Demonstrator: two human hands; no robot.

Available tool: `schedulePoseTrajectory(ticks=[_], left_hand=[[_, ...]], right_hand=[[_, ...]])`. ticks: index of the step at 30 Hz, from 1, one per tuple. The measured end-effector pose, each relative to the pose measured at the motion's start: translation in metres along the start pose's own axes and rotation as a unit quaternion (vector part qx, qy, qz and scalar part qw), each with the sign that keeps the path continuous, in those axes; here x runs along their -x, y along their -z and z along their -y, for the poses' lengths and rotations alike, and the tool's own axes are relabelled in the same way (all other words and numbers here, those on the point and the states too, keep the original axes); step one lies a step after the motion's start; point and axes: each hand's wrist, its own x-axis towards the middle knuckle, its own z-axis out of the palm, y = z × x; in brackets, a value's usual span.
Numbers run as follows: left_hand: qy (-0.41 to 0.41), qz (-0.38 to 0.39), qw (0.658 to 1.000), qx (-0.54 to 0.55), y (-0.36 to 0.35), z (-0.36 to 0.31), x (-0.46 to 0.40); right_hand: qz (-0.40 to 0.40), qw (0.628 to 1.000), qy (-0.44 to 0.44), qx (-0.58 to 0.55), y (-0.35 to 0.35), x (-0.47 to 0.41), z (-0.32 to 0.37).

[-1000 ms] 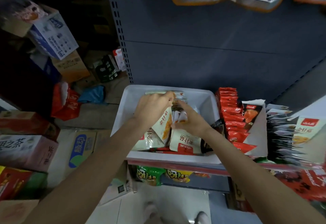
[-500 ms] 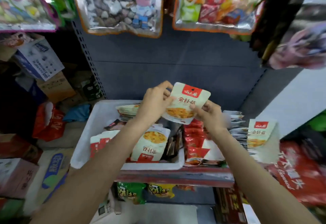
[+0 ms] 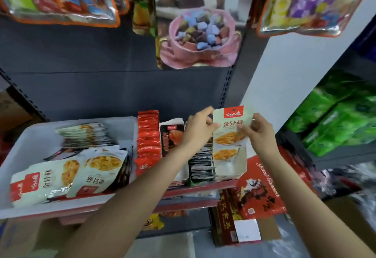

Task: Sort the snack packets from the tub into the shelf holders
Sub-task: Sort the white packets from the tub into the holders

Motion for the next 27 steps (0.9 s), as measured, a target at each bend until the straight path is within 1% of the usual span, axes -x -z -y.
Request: schedulePoseTrajectory(ticks=[5,8,10,11,15,18,20,21,23,25,27], left_hand=[[0.038,0.023,0.996,-0.076,-0.033,0.004,-0.016],[0.042,0.039,0.983,-0.176,-0.042,0.013,-0.018],[0.021,0.041,0.969,-0.243,-0.047,0.019,-0.016],[0.005,0.037,0.965,-0.259,-0.049,0.021,-0.015],[-0.049,0.002,0.958,-0.283,-0.053,0.02,-0.016],[-0.055,0.018,0.941,-0.335,-0.054,0.019,-0.019],[-0.052,0.029,0.926,-0.372,-0.055,0.021,-0.019],[-0.05,0.032,0.918,-0.391,-0.057,0.021,-0.019],[-0.042,0.036,0.899,-0.435,-0.061,0.022,-0.021],[-0.036,0.031,0.88,-0.473,-0.066,0.023,-0.023],[-0.04,0.016,0.873,-0.485,-0.068,0.022,-0.024]], right_hand=[[0.027,0.997,-0.063,0.035,0.012,-0.013,-0.037],[0.066,0.987,-0.079,0.122,0.01,-0.017,-0.053],[0.078,0.98,-0.069,0.172,0.009,-0.02,-0.058],[0.079,0.976,-0.06,0.192,0.008,-0.022,-0.058],[0.089,0.957,-0.014,0.274,0.007,-0.027,-0.059],[0.082,0.955,0.026,0.283,0.008,-0.025,-0.06],[0.073,0.944,0.066,0.316,0.009,-0.024,-0.061],[0.073,0.938,0.073,0.33,0.008,-0.024,-0.062],[0.063,0.941,0.069,0.326,0.006,-0.024,-0.066],[0.049,0.952,0.058,0.298,0.003,-0.027,-0.069],[0.072,0.961,0.043,0.265,0.003,-0.031,-0.069]])
